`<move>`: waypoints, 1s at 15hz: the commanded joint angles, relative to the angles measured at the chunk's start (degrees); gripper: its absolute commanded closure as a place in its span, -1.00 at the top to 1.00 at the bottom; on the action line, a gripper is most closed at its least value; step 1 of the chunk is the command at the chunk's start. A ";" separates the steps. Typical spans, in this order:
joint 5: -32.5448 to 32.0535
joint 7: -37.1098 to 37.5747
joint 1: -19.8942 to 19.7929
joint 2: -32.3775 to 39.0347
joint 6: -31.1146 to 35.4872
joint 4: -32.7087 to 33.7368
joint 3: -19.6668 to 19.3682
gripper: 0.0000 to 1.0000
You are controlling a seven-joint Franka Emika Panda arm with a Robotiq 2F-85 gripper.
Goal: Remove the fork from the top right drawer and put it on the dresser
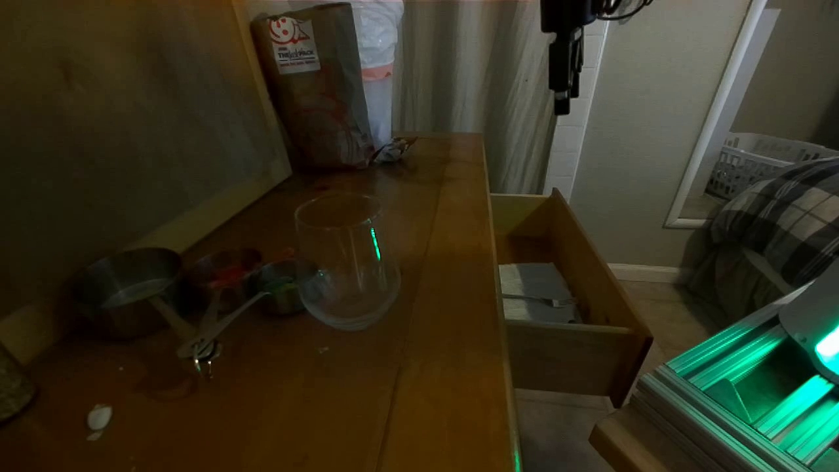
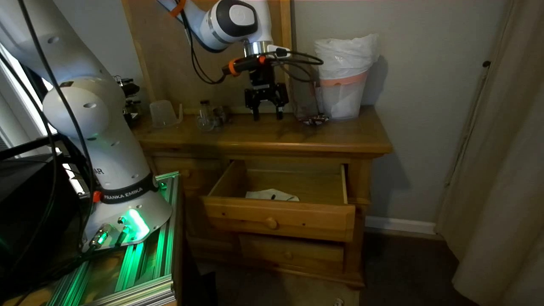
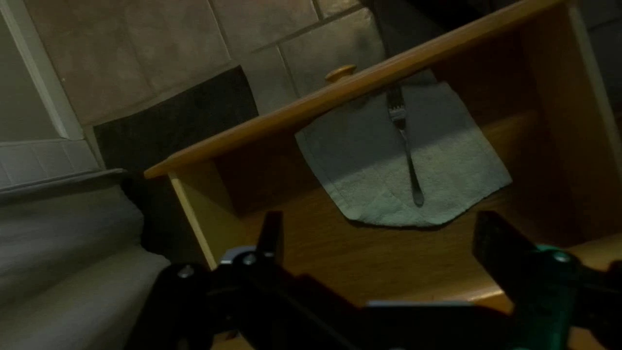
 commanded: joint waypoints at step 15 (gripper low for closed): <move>-0.13 -13.56 1.36 11.92 35.57 -12.62 -2.69 1.00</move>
